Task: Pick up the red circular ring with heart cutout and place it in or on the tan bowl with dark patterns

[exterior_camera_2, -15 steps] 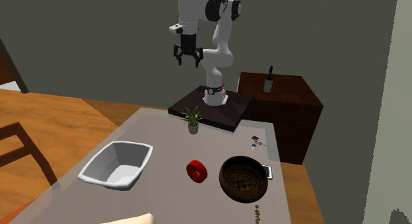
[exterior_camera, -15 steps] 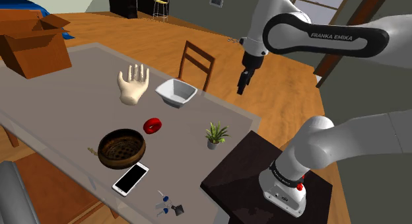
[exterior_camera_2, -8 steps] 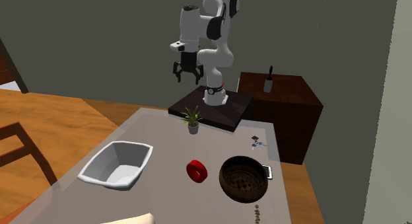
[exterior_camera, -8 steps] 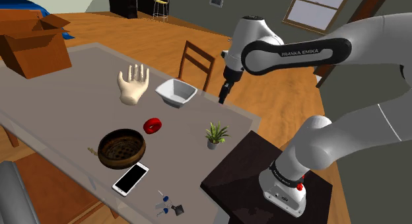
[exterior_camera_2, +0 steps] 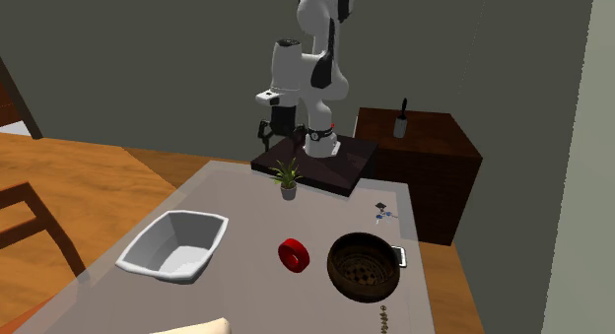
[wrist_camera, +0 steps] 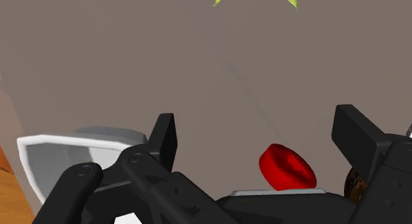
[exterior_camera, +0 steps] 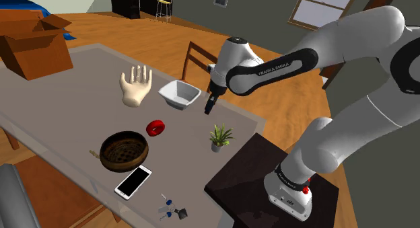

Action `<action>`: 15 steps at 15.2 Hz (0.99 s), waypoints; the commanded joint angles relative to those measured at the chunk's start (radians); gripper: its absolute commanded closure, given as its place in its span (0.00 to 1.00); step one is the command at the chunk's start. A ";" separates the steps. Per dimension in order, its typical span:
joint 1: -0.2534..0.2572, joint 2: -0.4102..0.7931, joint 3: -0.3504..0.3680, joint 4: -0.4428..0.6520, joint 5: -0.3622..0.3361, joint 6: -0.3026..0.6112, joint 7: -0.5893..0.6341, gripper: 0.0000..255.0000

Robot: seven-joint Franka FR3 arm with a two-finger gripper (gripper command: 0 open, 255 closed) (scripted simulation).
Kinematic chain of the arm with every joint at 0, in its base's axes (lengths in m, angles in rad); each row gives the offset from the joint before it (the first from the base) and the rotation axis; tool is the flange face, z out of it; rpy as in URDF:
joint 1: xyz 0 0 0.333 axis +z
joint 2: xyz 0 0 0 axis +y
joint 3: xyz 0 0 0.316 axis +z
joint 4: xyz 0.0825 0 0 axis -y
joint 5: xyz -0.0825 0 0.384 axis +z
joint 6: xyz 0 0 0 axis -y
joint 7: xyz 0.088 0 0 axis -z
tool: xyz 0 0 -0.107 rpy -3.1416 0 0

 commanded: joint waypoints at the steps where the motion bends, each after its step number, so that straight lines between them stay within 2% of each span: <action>1: 0.005 0.075 0.010 0.010 -0.010 0.090 0.004 0.00; 5: 0.010 0.232 0.030 0.059 -0.051 0.241 0.024 0.00; 9: 0.022 0.391 0.037 0.133 -0.127 0.368 0.067 0.00; 15: 0.089 0.623 -0.005 0.288 -0.258 0.509 0.149 0.00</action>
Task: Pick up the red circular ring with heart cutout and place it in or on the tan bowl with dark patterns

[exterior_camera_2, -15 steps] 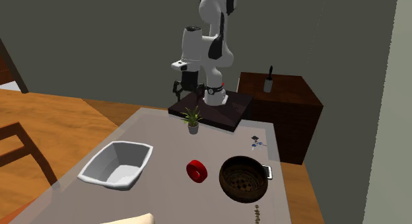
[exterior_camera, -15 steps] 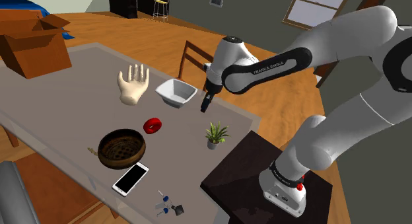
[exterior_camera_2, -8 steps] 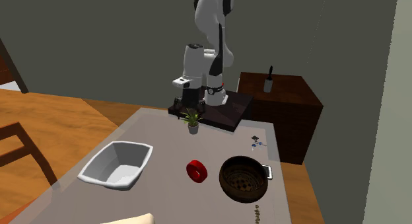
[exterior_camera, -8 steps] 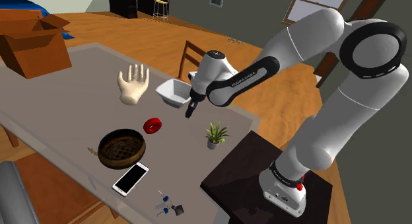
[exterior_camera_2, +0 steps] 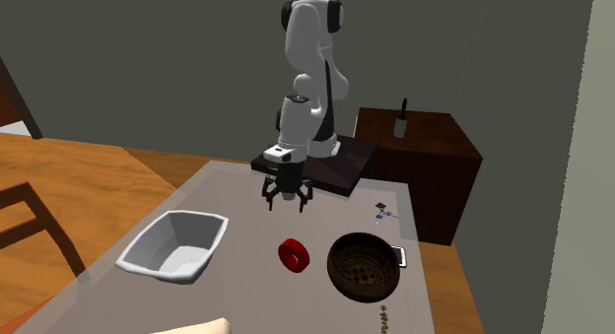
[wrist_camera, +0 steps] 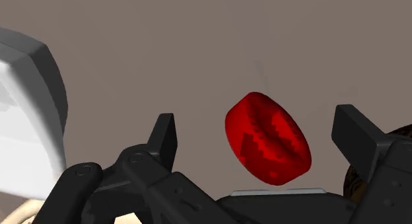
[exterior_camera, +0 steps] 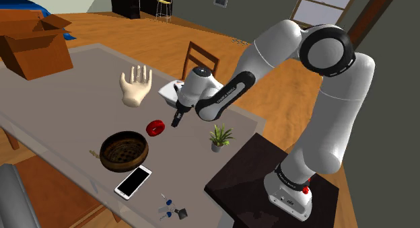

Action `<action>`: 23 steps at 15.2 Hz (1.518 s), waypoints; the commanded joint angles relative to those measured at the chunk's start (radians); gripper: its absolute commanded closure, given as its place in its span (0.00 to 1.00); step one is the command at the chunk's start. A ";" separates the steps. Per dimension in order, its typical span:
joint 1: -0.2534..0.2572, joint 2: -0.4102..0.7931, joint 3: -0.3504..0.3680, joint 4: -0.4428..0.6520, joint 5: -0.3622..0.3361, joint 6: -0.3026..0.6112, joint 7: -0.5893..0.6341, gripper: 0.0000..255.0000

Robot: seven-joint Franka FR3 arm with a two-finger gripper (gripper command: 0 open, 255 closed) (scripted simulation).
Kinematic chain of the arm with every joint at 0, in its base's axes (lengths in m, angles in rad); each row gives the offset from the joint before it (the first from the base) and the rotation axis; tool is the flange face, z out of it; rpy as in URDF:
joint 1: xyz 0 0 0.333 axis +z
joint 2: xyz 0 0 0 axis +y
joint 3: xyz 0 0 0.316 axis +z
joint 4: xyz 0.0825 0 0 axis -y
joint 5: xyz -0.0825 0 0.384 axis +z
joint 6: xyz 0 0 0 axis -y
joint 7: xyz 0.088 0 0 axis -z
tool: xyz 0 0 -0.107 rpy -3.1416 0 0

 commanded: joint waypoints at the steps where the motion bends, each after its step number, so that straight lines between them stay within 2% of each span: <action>1: 0.030 0.081 -0.021 0.061 -0.040 0.045 0.025 0.00; 4: 0.075 0.192 -0.050 0.157 -0.075 0.094 0.045 0.00; 12: 0.102 0.323 -0.082 0.249 -0.087 0.141 0.058 0.00; 20: 0.102 0.323 -0.082 0.248 -0.087 0.141 0.058 0.00; 21: 0.102 0.323 -0.082 0.248 -0.087 0.141 0.058 1.00; 23: 0.102 0.323 -0.082 0.248 -0.087 0.141 0.058 1.00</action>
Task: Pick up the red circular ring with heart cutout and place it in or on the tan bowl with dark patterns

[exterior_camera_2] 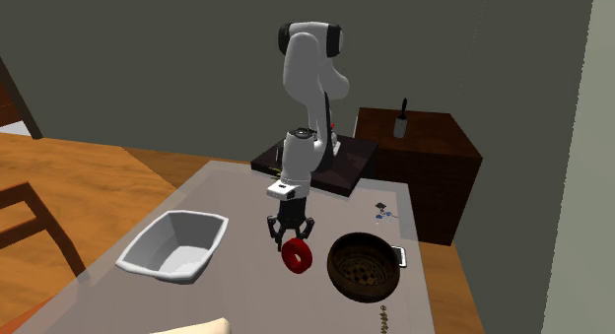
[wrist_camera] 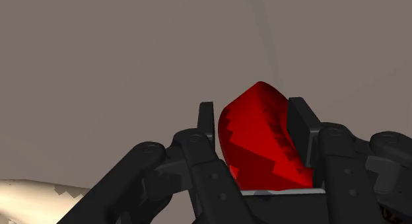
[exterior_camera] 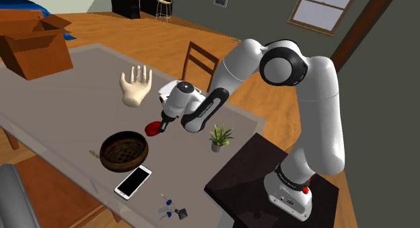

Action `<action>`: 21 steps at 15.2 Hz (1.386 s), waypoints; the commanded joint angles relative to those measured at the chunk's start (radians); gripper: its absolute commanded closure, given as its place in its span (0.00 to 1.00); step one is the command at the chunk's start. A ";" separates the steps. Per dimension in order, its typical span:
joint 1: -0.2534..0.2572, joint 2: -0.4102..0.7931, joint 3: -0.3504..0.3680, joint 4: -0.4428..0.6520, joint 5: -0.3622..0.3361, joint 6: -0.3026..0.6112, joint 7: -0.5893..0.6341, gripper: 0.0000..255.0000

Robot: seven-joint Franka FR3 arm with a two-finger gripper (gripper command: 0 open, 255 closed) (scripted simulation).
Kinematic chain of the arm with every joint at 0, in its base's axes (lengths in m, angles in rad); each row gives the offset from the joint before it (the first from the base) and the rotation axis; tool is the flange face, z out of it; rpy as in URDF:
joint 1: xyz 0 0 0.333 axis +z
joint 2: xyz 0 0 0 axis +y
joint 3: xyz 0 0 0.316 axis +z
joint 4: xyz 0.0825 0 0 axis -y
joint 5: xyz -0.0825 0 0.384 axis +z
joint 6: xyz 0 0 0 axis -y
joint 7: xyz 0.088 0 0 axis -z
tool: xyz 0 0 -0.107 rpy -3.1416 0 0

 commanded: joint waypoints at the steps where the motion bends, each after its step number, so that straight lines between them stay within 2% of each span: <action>1: 0.000 0.000 0.000 0.000 0.000 0.000 0.000 1.00; 7: 0.000 0.001 0.000 0.000 0.000 0.000 0.000 1.00; 21: -0.073 -0.169 0.091 -0.042 0.051 -0.134 -0.064 1.00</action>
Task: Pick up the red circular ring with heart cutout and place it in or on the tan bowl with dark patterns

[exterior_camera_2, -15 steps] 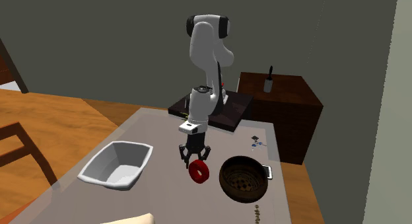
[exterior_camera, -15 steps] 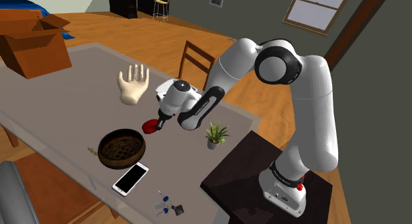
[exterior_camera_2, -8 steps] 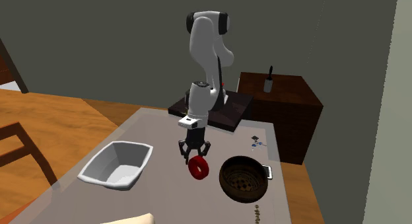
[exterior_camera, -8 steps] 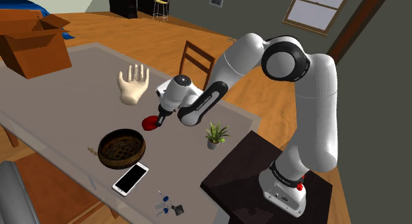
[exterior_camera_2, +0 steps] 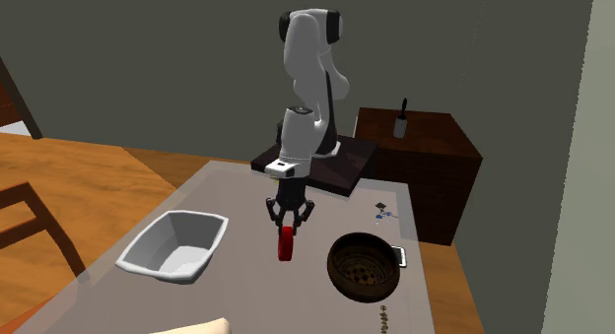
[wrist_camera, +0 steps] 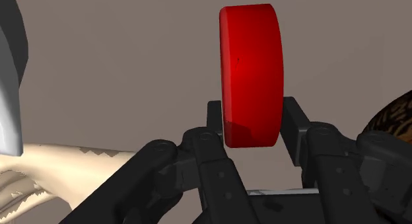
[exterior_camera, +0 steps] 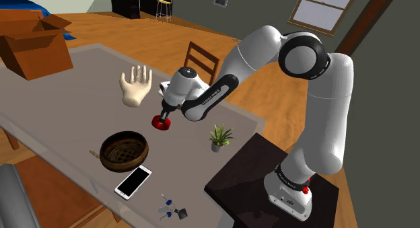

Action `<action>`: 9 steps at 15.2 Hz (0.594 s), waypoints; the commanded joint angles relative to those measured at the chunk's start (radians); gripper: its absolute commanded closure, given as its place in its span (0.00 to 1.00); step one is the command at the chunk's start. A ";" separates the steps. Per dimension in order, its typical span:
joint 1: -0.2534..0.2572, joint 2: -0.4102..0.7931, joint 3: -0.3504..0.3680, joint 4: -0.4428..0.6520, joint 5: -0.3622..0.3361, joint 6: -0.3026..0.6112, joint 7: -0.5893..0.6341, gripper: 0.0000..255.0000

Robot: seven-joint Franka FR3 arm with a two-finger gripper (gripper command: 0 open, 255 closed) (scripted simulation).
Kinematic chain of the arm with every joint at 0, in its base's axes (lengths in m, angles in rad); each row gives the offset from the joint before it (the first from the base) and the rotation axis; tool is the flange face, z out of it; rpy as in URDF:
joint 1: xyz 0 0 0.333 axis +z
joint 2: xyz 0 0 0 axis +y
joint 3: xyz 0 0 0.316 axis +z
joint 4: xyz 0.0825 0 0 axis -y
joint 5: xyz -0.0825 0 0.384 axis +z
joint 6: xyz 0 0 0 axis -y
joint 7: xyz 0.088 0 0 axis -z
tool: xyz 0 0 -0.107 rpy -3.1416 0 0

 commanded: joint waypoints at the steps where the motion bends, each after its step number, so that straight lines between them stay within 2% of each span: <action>1: -0.010 -0.022 0.013 -0.003 0.010 -0.020 -0.011 1.00; 9: -0.044 -0.109 0.058 -0.007 0.059 -0.103 -0.057 1.00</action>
